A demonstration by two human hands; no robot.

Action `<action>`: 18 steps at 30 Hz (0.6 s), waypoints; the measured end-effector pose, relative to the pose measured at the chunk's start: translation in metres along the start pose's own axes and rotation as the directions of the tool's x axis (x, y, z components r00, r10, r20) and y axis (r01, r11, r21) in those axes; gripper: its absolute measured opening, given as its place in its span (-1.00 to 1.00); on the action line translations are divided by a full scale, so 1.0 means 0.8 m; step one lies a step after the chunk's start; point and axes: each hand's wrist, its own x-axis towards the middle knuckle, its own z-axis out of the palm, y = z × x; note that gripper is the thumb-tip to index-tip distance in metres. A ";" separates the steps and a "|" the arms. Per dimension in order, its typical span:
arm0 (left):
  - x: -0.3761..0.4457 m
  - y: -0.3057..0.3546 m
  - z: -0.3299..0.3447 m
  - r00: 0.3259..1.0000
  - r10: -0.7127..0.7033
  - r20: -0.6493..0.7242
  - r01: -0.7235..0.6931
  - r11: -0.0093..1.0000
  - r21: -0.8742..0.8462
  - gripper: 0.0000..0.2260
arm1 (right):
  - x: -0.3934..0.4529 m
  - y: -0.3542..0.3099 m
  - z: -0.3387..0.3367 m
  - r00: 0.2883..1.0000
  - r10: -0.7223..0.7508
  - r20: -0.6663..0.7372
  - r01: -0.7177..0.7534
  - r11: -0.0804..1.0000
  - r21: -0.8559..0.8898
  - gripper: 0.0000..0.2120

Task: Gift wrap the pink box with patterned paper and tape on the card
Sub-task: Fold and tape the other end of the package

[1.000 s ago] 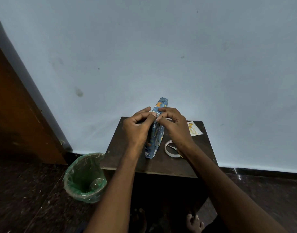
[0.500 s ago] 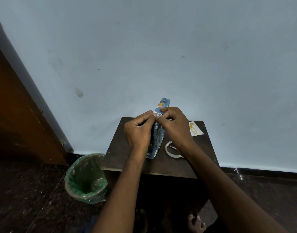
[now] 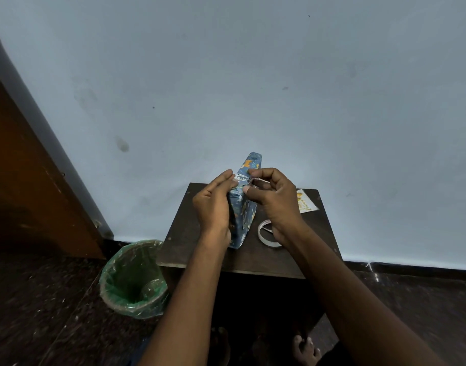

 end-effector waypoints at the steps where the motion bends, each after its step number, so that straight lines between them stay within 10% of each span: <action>1: 0.001 0.001 -0.001 1.000 0.017 -0.011 -0.016 1.000 0.012 -0.79 | 0.000 0.002 -0.001 1.000 0.002 0.014 -0.002 1.000 -0.006 -0.71; 11: -0.005 0.003 -0.022 0.937 0.282 0.206 -0.348 0.803 0.483 -0.76 | -0.004 0.019 -0.005 0.913 -0.384 0.134 0.403 0.803 -0.439 -0.64; 18: 0.016 -0.004 -0.037 0.872 0.404 0.277 -0.489 0.688 0.536 -0.63 | -0.004 0.015 -0.010 0.931 -0.361 -0.053 0.316 0.872 -0.374 -0.49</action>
